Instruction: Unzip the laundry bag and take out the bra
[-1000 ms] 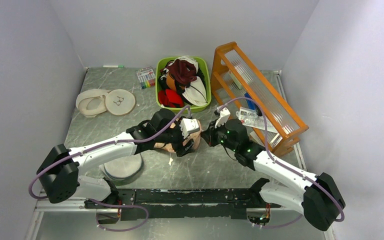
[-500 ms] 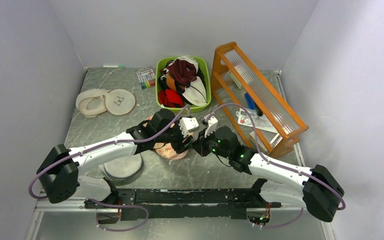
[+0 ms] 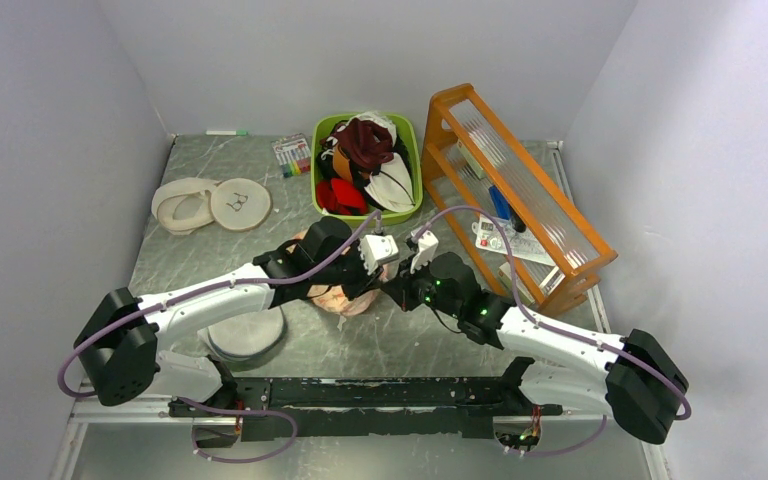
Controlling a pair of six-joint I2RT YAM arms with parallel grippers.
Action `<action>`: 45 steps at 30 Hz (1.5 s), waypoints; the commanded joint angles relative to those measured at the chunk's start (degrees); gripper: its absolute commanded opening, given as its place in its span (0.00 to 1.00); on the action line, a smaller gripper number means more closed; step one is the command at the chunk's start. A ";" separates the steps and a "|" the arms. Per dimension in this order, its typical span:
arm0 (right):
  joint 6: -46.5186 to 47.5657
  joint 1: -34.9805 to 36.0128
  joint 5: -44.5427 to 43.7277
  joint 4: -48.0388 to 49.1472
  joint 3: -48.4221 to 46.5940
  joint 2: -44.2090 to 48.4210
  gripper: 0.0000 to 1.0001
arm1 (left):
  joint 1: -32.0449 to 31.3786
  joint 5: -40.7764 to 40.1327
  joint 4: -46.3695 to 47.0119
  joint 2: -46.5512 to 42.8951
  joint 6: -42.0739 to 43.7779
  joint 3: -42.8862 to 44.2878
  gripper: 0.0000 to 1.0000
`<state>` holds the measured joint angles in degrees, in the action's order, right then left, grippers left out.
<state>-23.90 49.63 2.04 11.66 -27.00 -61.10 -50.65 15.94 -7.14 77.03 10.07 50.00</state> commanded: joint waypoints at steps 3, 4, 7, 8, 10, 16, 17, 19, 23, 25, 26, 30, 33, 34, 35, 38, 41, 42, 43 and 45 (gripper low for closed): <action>-0.70 0.23 -4.75 -0.55 -1.64 0.01 0.00 | 0.29 2.29 -0.64 0.26 1.46 1.60 0.26; -0.59 0.02 -5.05 -1.04 -1.88 -0.30 0.00 | 0.29 2.87 -0.81 0.30 1.53 1.64 0.22; -0.21 -0.90 -4.73 -1.99 -2.26 -0.81 0.00 | 0.30 4.72 -1.39 0.48 1.83 2.13 0.09; -0.32 -1.31 -4.54 -2.18 -2.33 -0.73 0.00 | 0.29 5.34 -1.52 0.31 1.95 2.12 0.07; -0.62 -2.49 -4.10 -2.74 -2.31 -0.33 0.00 | 0.35 6.66 -1.40 0.10 2.10 2.05 0.07; -1.84 -7.23 -2.72 -4.22 -1.53 -0.36 0.00 | 0.21 12.78 -1.84 0.45 2.41 2.65 0.07; -1.84 -8.24 -2.48 -4.08 -1.26 -0.72 0.00 | 0.23 13.46 -1.88 0.62 2.33 2.65 0.07; -2.10 -9.66 -2.08 -3.66 -0.86 -1.72 0.00 | 0.14 14.44 -2.00 0.95 2.33 2.67 0.07; -3.05 -12.01 -0.82 -2.23 -1.13 -4.86 0.00 | -0.34 16.30 -2.75 1.81 2.69 2.95 0.07; -2.82 -12.03 0.09 -1.41 -1.60 -5.94 0.00 | -0.76 16.36 -3.24 2.24 2.99 3.02 0.07; -2.52 -12.05 0.43 -1.27 -2.03 -6.30 0.00 | -0.96 16.12 -3.50 2.37 3.19 3.00 0.07; 0.17 -12.10 3.24 -0.81 -2.36 -5.73 0.00 | -1.56 15.74 -4.65 2.26 3.52 3.45 0.17; 1.24 -11.99 6.33 -0.74 -1.95 -3.35 0.00 | -1.57 15.70 -4.55 1.26 3.39 3.46 0.34; 1.42 -11.92 7.30 -0.83 -1.76 -2.37 0.00 | -1.57 15.53 -4.39 0.81 3.32 3.32 0.40; 1.46 -11.91 8.37 -0.85 -1.62 -1.43 0.00 | -1.54 15.25 -3.96 0.37 3.15 3.21 0.44; 0.66 -11.60 10.74 -0.20 -0.62 1.18 0.00 | -1.60 14.04 -2.65 -0.58 2.40 2.72 0.64; -1.11 -11.43 13.57 2.46 0.91 2.06 0.00 | -1.52 12.10 -1.70 -0.79 1.63 2.61 0.75; -1.63 -11.33 14.44 3.54 1.48 1.81 0.00 | -1.52 11.13 -1.30 -0.83 1.14 2.45 0.79; -2.23 -11.03 15.13 4.69 1.90 1.38 0.00 | -1.47 10.02 -0.74 -0.92 0.70 2.16 0.80; -2.98 -10.19 15.35 6.65 2.68 0.52 0.00 | -1.48 7.56 0.55 -1.01 -0.15 1.54 0.81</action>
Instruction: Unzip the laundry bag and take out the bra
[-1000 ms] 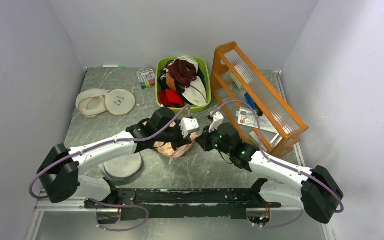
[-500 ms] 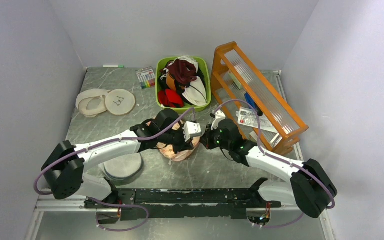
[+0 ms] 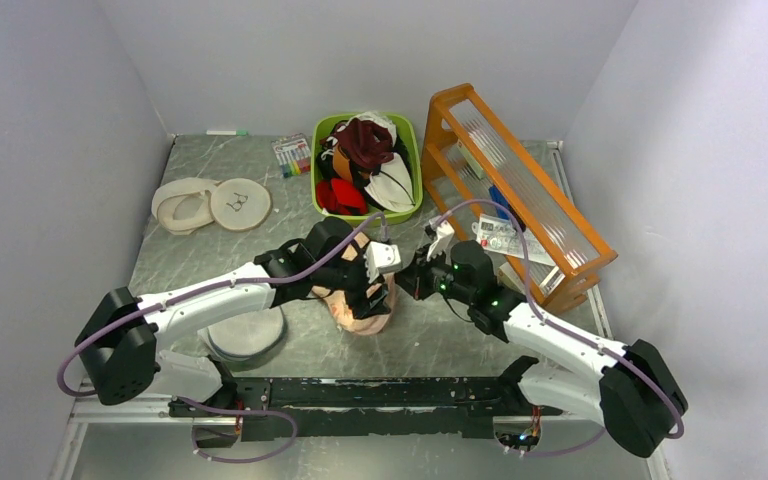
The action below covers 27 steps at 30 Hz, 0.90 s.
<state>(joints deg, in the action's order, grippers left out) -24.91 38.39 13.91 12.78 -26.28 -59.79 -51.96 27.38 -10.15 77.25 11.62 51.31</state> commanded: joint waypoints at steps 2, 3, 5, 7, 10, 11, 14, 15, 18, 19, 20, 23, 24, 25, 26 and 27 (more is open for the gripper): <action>-2.56 2.43 2.95 7.29 2.44 -1.51 0.00 | -0.18 -6.32 4.11 -0.99 -2.18 0.12 0.85; -2.68 3.12 2.62 7.72 2.42 -1.96 0.00 | -0.16 -7.28 4.07 -0.83 -2.25 0.17 0.86; -2.62 4.31 2.33 8.00 2.02 -2.93 0.00 | -0.21 -8.83 3.96 -0.63 -2.38 0.22 0.87; -2.27 5.68 1.32 7.45 1.27 -3.51 0.00 | -0.16 -10.04 3.68 -0.46 -2.29 0.34 0.87; -1.60 7.65 -1.06 6.19 0.38 -3.34 0.00 | -0.20 -11.96 3.00 0.18 -2.31 0.69 0.85; -1.46 8.12 -1.76 5.84 0.16 -2.98 0.00 | -0.16 -12.41 2.68 0.44 -2.16 0.92 0.84; -1.45 8.80 -3.18 4.90 0.22 -2.06 0.00 | -0.16 -13.00 1.34 1.17 -1.33 1.64 0.78; -1.51 8.87 -3.37 4.82 0.37 -1.79 0.00 | -0.16 -13.04 1.12 1.18 -1.10 1.76 0.74; -1.99 8.92 -4.04 5.09 0.88 -1.66 0.00 | -0.16 -13.07 0.94 1.44 -0.51 1.76 0.64; -2.11 9.00 -4.30 5.29 1.02 -1.65 0.00 | -0.17 -12.90 0.81 1.61 -0.32 1.77 0.62; -2.23 9.03 -4.71 5.40 1.12 -1.65 0.00 | -0.18 -12.88 0.57 1.81 -0.16 1.85 0.59; -2.20 9.01 -5.83 5.15 0.91 -1.76 0.00 | -0.16 -12.43 -0.25 2.48 0.16 2.12 0.65; -2.05 9.00 -5.90 4.96 0.67 -1.77 0.00 | -0.15 -12.08 -0.44 2.72 0.29 2.20 0.67; -1.93 9.01 -5.79 4.85 0.38 -1.75 0.00 | -0.19 -11.73 -0.60 2.95 0.40 2.21 0.69; -1.88 9.01 -5.63 4.69 0.18 -1.78 0.00 | -0.16 -11.41 -0.76 3.22 0.41 2.28 0.69; -1.77 9.01 -5.51 4.52 -0.04 -1.67 0.00 | -0.15 -11.16 -1.04 3.51 0.47 2.44 0.68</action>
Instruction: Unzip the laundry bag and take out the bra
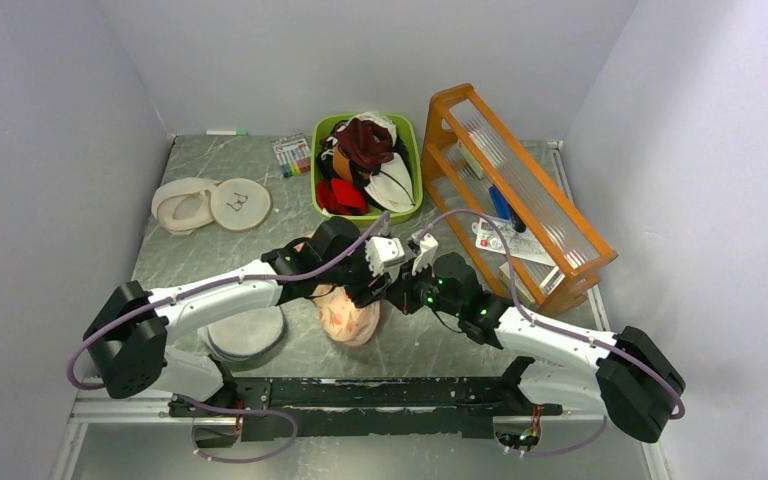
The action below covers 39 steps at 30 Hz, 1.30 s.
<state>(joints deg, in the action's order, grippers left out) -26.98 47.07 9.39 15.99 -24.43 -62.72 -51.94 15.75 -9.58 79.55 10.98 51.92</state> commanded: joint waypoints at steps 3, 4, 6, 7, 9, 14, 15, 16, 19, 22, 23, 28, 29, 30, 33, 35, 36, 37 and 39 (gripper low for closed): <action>0.58 0.43 -1.40 0.70 -2.20 1.66 0.00 | -0.22 0.47 -2.75 2.13 1.35 2.63 0.58; 0.59 0.40 -1.63 0.52 -2.21 1.76 0.00 | -0.18 0.34 -2.85 2.18 1.42 2.73 0.54; 0.60 0.43 -2.43 0.29 -1.97 2.04 0.00 | -0.20 0.34 -2.83 2.06 1.62 2.68 0.46; 0.49 0.45 -2.87 0.20 -1.87 2.12 0.00 | -0.19 0.40 -2.84 1.95 1.62 2.67 0.42; 0.27 0.47 -3.74 -0.13 -1.65 1.95 0.00 | -0.18 0.75 -2.72 1.76 1.80 2.57 0.35; -0.71 0.31 -5.76 -0.71 -1.40 1.71 0.00 | -0.22 2.13 -2.96 1.58 2.15 2.65 0.26; -0.78 0.28 -6.47 -1.17 -1.46 1.66 0.00 | -0.25 2.43 -3.03 1.58 2.25 2.74 0.24; -0.87 0.18 -7.09 -1.75 -1.56 1.43 0.00 | -0.26 2.62 -3.13 1.45 2.34 2.75 0.19; -0.97 -0.47 -8.43 -3.06 -2.09 0.63 0.00 | -0.18 3.36 -2.88 0.88 2.61 2.53 0.15; -1.21 -1.43 -8.19 -3.16 -2.03 0.13 0.00 | -0.18 4.38 -2.59 0.16 2.81 2.35 0.08; -1.30 -1.70 -8.18 -3.09 -2.00 0.05 0.00 | -0.22 4.83 -2.41 -0.11 2.81 2.25 0.07; -1.26 -3.20 -7.89 -3.47 -2.58 -1.61 0.00 | -0.27 7.93 -1.93 -1.35 3.29 1.87 0.07; -1.11 -3.54 -7.94 -3.69 -2.73 -2.07 0.00 | -0.31 8.50 -1.81 -1.67 3.36 1.80 0.07; -0.98 -3.78 -8.10 -3.88 -2.86 -2.52 0.00 | -0.40 8.86 -1.62 -2.01 3.42 1.66 0.07; -0.69 -4.78 -7.85 -3.88 -3.22 -3.62 0.00 | -0.48 10.48 -1.09 -3.38 3.77 1.24 0.07; -0.58 -5.72 -7.13 -3.74 -3.41 -4.45 0.00 | -0.45 11.37 -0.75 -4.20 3.99 0.90 0.07; -0.53 -6.12 -6.92 -3.48 -3.40 -4.84 0.00 | -0.52 11.75 -0.71 -4.56 4.10 0.79 0.07; -0.46 -6.53 -6.63 -3.31 -3.50 -5.13 0.00 | -0.53 12.35 -0.70 -4.96 4.32 0.68 0.07; -0.31 -7.32 -6.11 -2.74 -3.56 -5.78 0.00 | -0.66 13.85 -0.36 -5.85 4.61 0.30 0.07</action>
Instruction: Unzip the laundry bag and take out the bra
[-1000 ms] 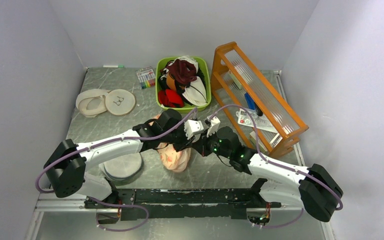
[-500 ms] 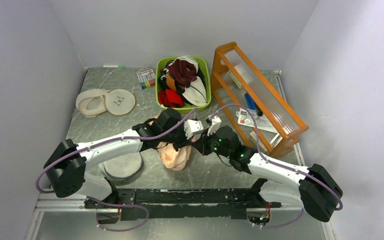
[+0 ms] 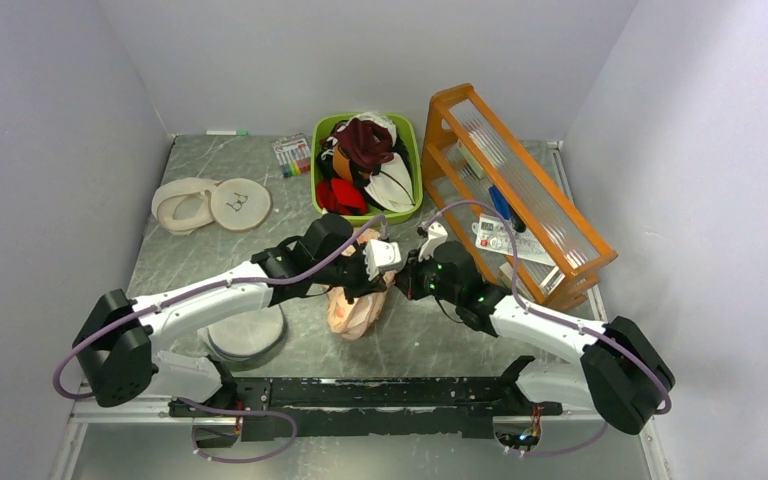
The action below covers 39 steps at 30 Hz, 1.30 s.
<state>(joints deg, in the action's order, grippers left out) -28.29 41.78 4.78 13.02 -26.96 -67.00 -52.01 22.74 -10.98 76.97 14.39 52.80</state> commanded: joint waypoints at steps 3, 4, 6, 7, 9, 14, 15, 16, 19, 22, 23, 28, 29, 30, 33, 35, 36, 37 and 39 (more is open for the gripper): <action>1.29 -3.03 -1.00 0.45 -1.79 -2.68 0.00 | -0.73 8.31 2.01 -4.57 1.30 -1.32 0.07; 1.47 -3.20 -0.80 0.32 -2.19 -2.99 0.00 | -0.80 8.18 2.16 -4.76 1.29 -1.42 0.07; 2.07 -3.28 -0.35 0.17 -2.70 -3.01 0.00 | -0.95 7.15 1.52 -4.47 1.47 -1.33 0.10; 2.36 -3.24 0.04 0.25 -2.74 -2.71 0.00 | -0.98 6.68 0.96 -4.12 1.63 -1.04 0.14; 2.65 -3.28 0.71 0.46 -2.43 -1.80 0.00 | -0.99 6.42 -0.01 -3.57 1.92 -0.48 0.23; 3.21 -3.19 4.06 1.40 -1.28 1.15 0.00 | -0.99 7.27 0.54 -4.70 1.88 -0.98 0.51; 3.09 -3.17 4.69 1.64 -1.07 1.80 0.00 | -1.01 7.06 1.01 -4.99 1.74 -1.26 0.54; 2.95 -3.10 5.17 1.85 -0.68 2.41 0.00 | -0.99 6.64 1.45 -5.26 1.50 -1.43 0.59; 2.01 -3.03 5.95 2.51 -0.06 3.96 0.00 | -1.04 4.69 1.78 -5.23 0.99 -1.55 0.68; 1.14 -2.78 7.15 3.37 0.24 4.38 0.00 | -1.07 1.58 1.98 -4.33 0.16 -1.15 0.69; 0.87 -2.57 7.42 3.60 0.24 4.28 0.00 | -1.02 0.44 2.41 -3.96 -0.50 -1.08 0.70; 0.39 -0.13 6.94 4.33 -0.32 3.14 0.00 | -0.77 -4.47 4.03 -2.00 -4.07 -0.62 0.77; 0.28 0.48 6.53 4.46 -0.37 2.94 0.00 | -0.63 -4.62 4.46 -1.72 -4.63 -0.72 0.78; 0.29 1.07 6.11 4.59 -0.52 2.82 0.00 | -0.48 -4.66 4.82 -1.47 -4.91 -0.78 0.84; 0.19 2.19 5.17 4.51 -1.19 2.66 0.00 | -0.46 -5.12 4.64 0.02 -5.09 -0.82 0.91; 0.17 2.43 4.13 3.66 -1.77 3.02 0.00 | -0.49 -6.51 3.44 1.52 -4.84 -0.28 0.90; 0.17 2.54 3.64 3.23 -1.95 3.35 0.00 | -0.47 -7.47 2.35 2.15 -4.48 0.23 0.90; 0.17 2.53 3.24 2.90 -2.18 3.72 0.00 | -0.46 -8.31 1.53 2.79 -4.20 0.70 0.90; 0.33 2.60 3.11 2.28 -2.58 4.41 0.00 | -0.49 -9.37 0.81 3.48 -4.03 1.13 0.88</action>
<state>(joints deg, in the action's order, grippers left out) -27.68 43.92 9.34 14.98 -27.22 -64.20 -52.69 17.52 -8.84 78.67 10.28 51.81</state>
